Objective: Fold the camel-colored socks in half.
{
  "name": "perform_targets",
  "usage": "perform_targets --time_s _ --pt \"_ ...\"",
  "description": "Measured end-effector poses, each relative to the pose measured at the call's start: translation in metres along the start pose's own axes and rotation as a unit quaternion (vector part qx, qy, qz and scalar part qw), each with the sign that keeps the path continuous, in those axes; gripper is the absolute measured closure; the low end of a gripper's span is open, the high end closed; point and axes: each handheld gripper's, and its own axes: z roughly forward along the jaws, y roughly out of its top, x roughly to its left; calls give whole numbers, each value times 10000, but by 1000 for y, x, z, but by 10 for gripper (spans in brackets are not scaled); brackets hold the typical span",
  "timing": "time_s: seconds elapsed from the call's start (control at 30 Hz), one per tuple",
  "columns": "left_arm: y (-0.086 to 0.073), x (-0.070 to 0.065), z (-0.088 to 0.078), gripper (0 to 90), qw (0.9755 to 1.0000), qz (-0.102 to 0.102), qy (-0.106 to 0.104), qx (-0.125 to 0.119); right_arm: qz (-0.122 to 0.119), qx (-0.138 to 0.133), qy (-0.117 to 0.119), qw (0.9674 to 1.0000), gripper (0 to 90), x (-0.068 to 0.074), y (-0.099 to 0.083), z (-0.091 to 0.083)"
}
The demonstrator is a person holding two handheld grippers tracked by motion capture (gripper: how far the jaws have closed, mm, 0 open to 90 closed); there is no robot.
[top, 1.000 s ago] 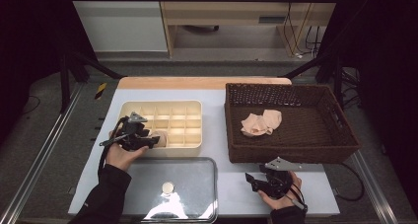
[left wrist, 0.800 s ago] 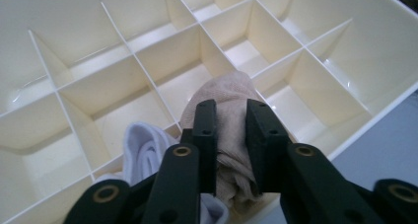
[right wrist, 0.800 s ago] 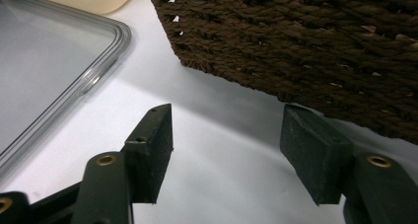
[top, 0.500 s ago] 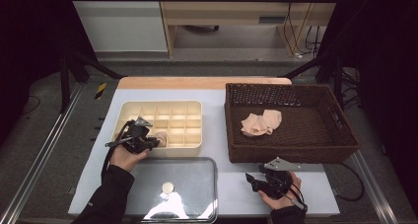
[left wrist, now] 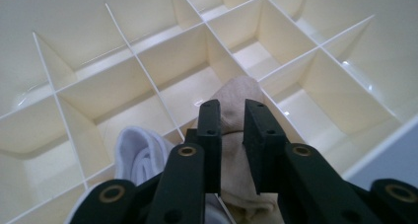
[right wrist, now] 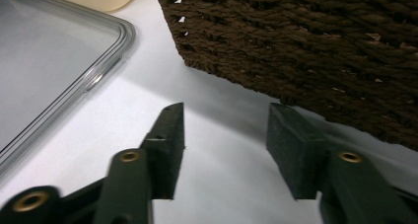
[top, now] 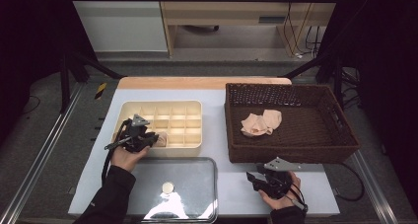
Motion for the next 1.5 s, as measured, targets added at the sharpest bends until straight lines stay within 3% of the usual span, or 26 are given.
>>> perform_targets --time_s 0.23,0.33,0.43,0.53,0.57,0.67,0.73,0.8,0.87,0.93,1.1,1.23,1.5 --pt "-2 -4 10 842 9997 105 35 207 -51 54 26 10000 608 1 1 -1" --pt "-2 -6 10 833 9995 169 60 240 -76 26 40 10000 608 2 2 -2" --pt "-4 -4 7 786 9999 79 42 145 -86 -13 59 9999 602 3 3 -3" --pt "-7 -1 -3 656 9998 -85 -11 -201 -97 -156 77 9998 588 4 6 -9" --pt "-7 -1 -7 656 9994 -123 9 -309 -97 -156 77 9998 588 4 6 -9" --pt "-10 1 -25 582 9971 -210 -67 -724 -119 -268 93 9995 572 5 8 -11" --pt "-12 1 -38 549 9949 -127 -70 -1000 -120 -314 123 9994 560 6 9 -13" --pt "-15 0 -45 535 9938 -18 -47 -1107 -94 -355 138 9992 549 7 10 -14" --pt "-20 1 -51 509 9913 59 -137 -1307 -122 -389 126 9991 540 8 11 -15" --pt "-29 1 -55 480 9916 -55 -286 -1260 -104 -441 122 9989 526 8 12 -17" --pt "-44 -5 -59 475 9914 -142 -336 -1254 -57 -511 116 9986 505 7 14 -21" --pt "-63 -20 -59 414 9912 -124 -368 -1262 -62 -587 122 9982 484 8 17 -24" --pt "-84 -36 -55 334 9903 -239 -459 -1293 -51 -787 139 9968 467 11 27 -36"
